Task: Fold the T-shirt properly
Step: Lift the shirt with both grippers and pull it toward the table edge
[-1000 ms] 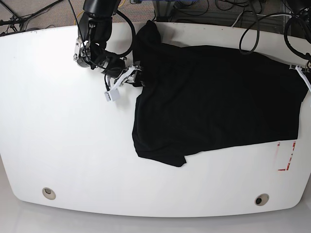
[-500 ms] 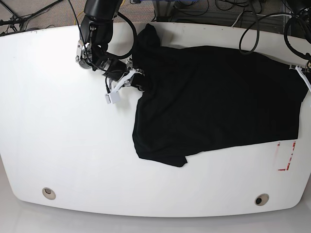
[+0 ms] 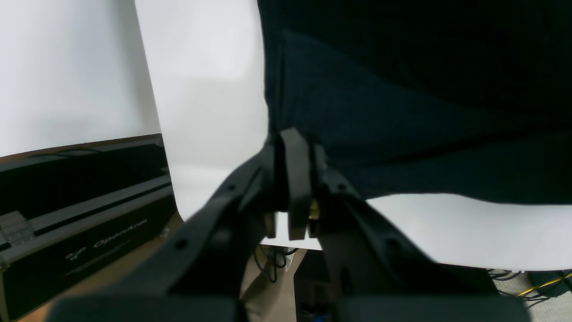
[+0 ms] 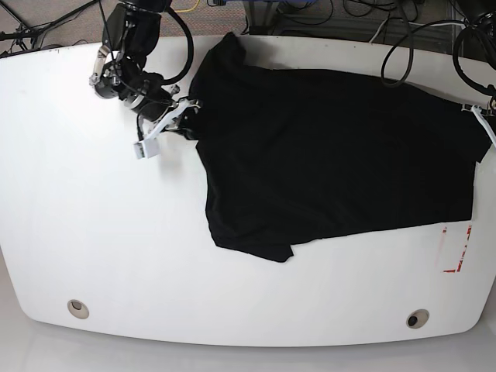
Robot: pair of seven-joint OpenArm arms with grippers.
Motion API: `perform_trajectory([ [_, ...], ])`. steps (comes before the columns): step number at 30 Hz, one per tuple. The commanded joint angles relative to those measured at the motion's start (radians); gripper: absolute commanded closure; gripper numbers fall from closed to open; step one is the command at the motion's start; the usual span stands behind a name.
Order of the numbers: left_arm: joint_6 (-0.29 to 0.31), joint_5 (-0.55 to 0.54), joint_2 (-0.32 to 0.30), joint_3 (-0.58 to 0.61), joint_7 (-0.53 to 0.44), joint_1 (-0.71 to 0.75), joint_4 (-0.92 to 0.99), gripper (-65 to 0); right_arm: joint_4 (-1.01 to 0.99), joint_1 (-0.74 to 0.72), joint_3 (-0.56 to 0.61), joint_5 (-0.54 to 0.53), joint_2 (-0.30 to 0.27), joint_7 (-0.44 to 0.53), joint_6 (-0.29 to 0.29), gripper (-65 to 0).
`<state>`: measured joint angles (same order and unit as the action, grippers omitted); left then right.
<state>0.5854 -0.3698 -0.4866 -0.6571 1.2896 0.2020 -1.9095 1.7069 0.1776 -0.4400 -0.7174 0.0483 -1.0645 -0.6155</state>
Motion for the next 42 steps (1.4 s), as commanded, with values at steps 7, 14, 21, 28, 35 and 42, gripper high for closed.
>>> perform_trajectory([
  [7, 0.113, 0.005, -0.019, -0.014, -0.011, -0.048, -0.02, 0.0, 0.104, -0.046, -0.093, -0.021, -0.049, -0.049, 0.019, 0.0],
  [14, 0.113, 0.004, 0.027, -0.014, -0.011, -0.106, -0.074, 0.0, 0.101, -0.105, -0.101, -0.02, -0.12, -0.056, 0.019, 0.0],
  [21, 0.113, 0.005, 0.098, -0.011, -0.011, -0.243, -0.086, 0.0, 0.1, -0.2, -0.099, -0.015, -0.166, -0.056, 0.018, 0.0],
  [28, 0.113, 0.01, 0.188, -0.005, -0.008, -0.408, -0.087, 0.0, 0.006, -0.332, -0.093, -0.02, -0.23, -0.056, 0.012, 0.0],
  [35, 0.113, 0.012, 0.208, 0.063, -0.008, -0.576, -0.084, 0.0, -0.109, -0.511, -0.09, -0.02, -0.287, -0.056, 0.01, 0.0],
  [42, 0.046, 0.012, 0.208, 0.115, -0.008, -0.731, -0.081, 0.0, -0.239, -0.712, -0.053, -0.02, -0.351, -0.059, 0.01, 0.0],
])
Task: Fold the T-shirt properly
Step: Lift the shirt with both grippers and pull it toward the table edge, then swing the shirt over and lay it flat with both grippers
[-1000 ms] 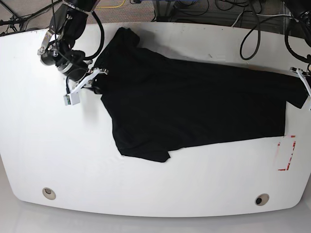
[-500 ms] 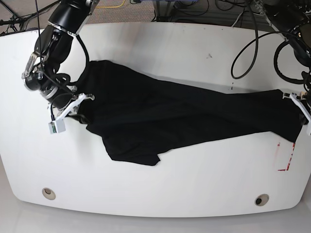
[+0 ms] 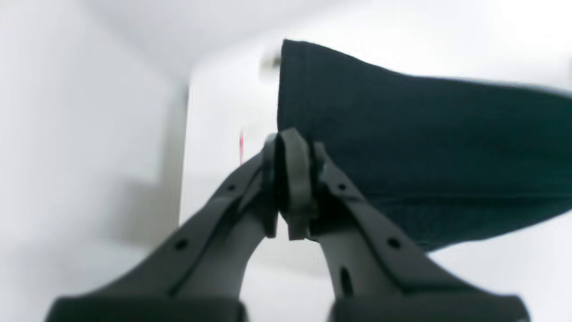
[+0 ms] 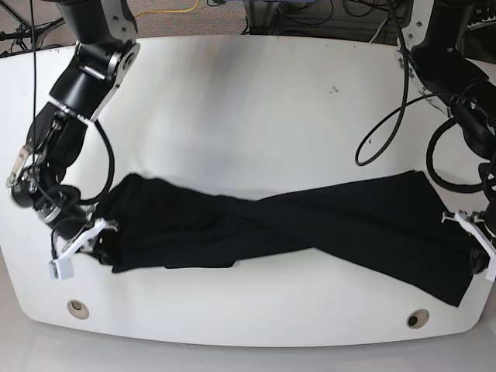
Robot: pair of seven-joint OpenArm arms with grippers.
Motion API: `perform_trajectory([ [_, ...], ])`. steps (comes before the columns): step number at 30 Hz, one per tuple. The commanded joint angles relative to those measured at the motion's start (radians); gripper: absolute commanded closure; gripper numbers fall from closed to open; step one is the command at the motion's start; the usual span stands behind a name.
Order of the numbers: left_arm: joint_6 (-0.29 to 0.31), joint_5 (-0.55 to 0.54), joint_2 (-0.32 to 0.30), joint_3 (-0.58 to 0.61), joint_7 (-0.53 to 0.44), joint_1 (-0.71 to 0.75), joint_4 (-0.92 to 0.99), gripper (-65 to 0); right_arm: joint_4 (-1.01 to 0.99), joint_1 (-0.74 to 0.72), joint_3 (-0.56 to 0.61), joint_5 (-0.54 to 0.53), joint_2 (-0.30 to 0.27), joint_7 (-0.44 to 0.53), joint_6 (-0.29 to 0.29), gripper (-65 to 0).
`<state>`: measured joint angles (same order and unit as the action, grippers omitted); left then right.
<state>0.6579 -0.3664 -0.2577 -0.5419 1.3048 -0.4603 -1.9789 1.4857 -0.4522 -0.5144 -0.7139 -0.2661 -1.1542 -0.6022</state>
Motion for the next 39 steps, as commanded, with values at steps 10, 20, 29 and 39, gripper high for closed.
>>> perform_trajectory([
  [10, -0.059, 0.01, -0.05, 0.053, -0.026, -0.322, -0.009, 0.0, -0.173, -0.397, 0.155, -0.023, -0.1, 0.032, -0.003, 0.0],
  [20, -0.06, 0.01, -0.071, 0.101, -0.027, -0.596, 0.062, 0.0, -0.27, -0.693, 0.28, -0.023, -0.152, 0.032, -0.003, 0.0],
  [29, -0.059, 0.008, -0.073, 0.147, -0.027, -0.69, 0.106, 0.0, -0.268, -0.791, 0.343, -0.026, -0.204, 0.024, -0.005, 0.0],
  [39, -0.056, 0.0, -0.101, 0.144, -0.027, -0.461, 0.069, 0.0, -0.267, -0.521, 0.277, -0.143, -0.264, -0.004, -0.003, 0.0],
])
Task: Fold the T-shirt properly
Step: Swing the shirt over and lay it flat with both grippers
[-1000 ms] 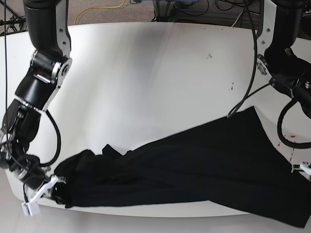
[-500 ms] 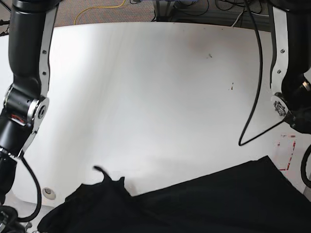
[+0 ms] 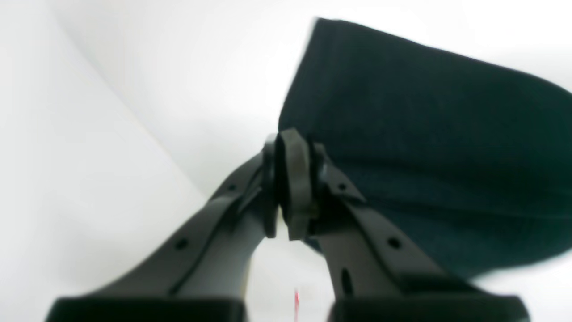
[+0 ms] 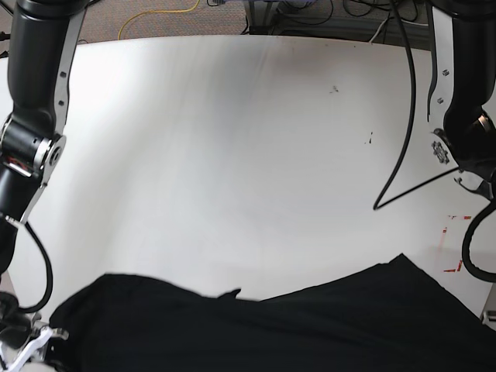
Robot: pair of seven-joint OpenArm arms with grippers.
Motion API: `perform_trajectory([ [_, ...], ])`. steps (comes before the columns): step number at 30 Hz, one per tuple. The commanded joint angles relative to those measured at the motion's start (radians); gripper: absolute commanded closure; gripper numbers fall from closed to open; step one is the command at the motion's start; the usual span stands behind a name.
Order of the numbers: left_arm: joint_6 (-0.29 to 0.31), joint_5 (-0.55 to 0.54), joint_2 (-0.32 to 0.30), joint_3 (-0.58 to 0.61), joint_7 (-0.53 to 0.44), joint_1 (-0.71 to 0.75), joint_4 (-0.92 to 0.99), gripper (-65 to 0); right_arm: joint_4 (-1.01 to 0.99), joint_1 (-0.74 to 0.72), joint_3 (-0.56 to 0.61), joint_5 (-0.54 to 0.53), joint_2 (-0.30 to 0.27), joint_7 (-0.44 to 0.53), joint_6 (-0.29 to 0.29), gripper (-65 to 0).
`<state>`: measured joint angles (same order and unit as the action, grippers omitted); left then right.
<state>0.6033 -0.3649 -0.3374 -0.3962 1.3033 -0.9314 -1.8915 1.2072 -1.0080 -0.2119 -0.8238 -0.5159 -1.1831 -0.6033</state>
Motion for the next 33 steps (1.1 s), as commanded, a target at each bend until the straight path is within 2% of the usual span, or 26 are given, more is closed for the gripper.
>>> perform_trajectory([
  [1, -0.001, -0.001, -0.022, -0.004, -0.027, 0.048, -0.023, 0.0, 0.012, 0.081, -0.044, -0.044, -0.014, 0.025, -0.002, 0.0],
  [6, 0.0, -0.001, -0.025, -0.051, -0.063, 0.213, -0.041, 0.0, 0.013, 0.277, -0.111, -0.075, -0.014, 0.022, -0.002, 0.0],
  [11, 0.0, -0.001, -0.033, -0.085, -0.138, 0.407, -0.039, 0.0, 0.039, 0.456, -0.157, -0.118, -0.01, 0.022, 0.001, 0.0],
  [14, 0.0, 0.0, -0.058, -0.093, -0.196, 0.544, -0.039, 0.0, 0.079, 0.567, -0.168, -0.125, -0.003, 0.022, 0.006, 0.0],
  [24, 0.0, 0.007, -0.068, -0.125, -0.342, 0.898, -0.035, 0.0, 0.15, 0.814, -0.18, -0.128, 0.05, 0.022, 0.006, 0.0],
  [33, 0.0, 0.007, -0.068, -0.205, -0.365, 1.081, -0.036, 0.0, 0.193, 0.97, -0.177, -0.131, 0.072, 0.015, 0.007, 0.0],
])
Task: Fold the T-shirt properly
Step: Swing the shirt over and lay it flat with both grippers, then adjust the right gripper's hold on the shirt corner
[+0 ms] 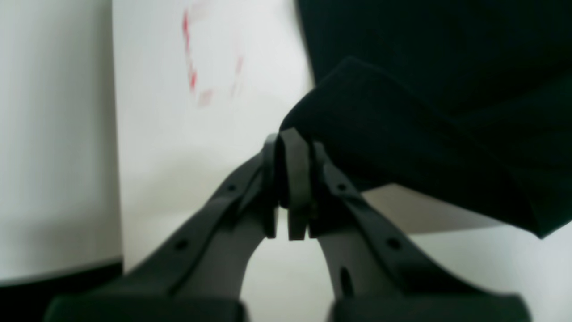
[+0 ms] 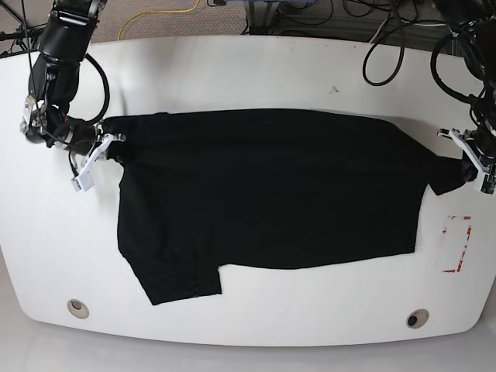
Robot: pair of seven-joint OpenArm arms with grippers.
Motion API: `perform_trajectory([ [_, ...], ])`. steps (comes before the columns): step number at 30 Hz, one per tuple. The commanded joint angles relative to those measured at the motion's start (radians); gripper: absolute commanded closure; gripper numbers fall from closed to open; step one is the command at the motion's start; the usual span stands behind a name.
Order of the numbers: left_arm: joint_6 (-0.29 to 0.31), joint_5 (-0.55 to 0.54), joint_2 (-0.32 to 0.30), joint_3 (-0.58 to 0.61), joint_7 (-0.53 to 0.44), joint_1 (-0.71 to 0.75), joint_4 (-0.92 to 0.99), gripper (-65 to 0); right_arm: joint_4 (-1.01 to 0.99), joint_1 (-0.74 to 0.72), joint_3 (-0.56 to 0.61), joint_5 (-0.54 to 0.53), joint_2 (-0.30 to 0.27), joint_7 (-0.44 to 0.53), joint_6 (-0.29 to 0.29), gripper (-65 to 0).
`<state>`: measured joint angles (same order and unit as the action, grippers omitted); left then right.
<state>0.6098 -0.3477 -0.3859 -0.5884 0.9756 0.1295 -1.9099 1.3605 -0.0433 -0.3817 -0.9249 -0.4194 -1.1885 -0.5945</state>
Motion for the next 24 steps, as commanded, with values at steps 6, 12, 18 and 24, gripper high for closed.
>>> perform_trajectory([
  [6, -0.006, -0.011, -0.038, -0.084, -0.039, 0.097, -0.012, 0.0, 0.11, 0.069, -0.007, -0.023, -0.02, 0.011, -0.002, 0.0],
  [12, -0.006, -0.011, -0.041, -0.068, -0.039, 0.097, 0.034, 0.0, 0.109, 0.066, -0.01, -0.02, 0.017, 0.012, 0.0, 0.0],
  [18, -0.006, -0.011, -0.041, -0.058, -0.04, 0.083, 0.071, 0.0, 0.092, 0.024, -0.004, 0.05, 0.055, 0.045, 0.0, 0.0],
  [24, -0.006, -0.009, -0.041, -0.044, -0.039, 0.06, 0.076, 0.0, 0.056, -0.06, -0.004, 0.18, 0.098, 0.042, 0.0, -1.1],
])
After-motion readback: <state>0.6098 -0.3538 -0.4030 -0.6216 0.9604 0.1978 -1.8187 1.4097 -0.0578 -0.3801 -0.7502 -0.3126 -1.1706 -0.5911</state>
